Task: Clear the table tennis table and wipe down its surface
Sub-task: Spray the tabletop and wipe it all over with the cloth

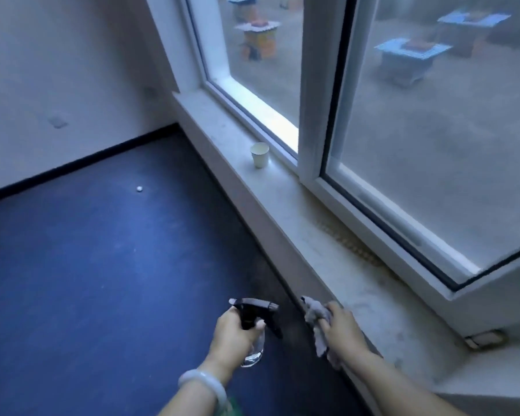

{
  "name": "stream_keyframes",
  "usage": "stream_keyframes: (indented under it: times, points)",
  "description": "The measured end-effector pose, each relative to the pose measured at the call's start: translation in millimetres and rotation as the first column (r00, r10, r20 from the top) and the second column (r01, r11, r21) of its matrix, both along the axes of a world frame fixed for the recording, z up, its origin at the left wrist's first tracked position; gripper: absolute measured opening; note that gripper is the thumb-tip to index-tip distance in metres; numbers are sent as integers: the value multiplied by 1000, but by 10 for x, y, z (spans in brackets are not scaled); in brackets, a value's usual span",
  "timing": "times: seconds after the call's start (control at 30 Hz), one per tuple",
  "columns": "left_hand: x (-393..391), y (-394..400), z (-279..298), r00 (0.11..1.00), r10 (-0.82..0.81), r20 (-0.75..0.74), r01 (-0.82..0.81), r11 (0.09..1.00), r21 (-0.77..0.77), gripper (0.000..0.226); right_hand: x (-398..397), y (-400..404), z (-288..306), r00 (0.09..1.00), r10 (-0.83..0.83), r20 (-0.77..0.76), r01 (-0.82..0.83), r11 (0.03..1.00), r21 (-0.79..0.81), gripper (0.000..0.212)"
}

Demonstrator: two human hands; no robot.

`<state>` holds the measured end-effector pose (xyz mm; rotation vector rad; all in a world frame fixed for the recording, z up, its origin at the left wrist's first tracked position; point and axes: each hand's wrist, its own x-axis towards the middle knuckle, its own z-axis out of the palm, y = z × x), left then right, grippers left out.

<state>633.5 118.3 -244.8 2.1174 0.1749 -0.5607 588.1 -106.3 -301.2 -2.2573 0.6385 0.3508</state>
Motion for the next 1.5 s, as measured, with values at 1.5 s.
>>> stream_keyframes:
  times: [1.5]
  points:
    - [-8975,4190,1004,-693,637,337,-681,-732,-17,35,-6546,8219,1339,-553,805,216,-617,-569,544,14]
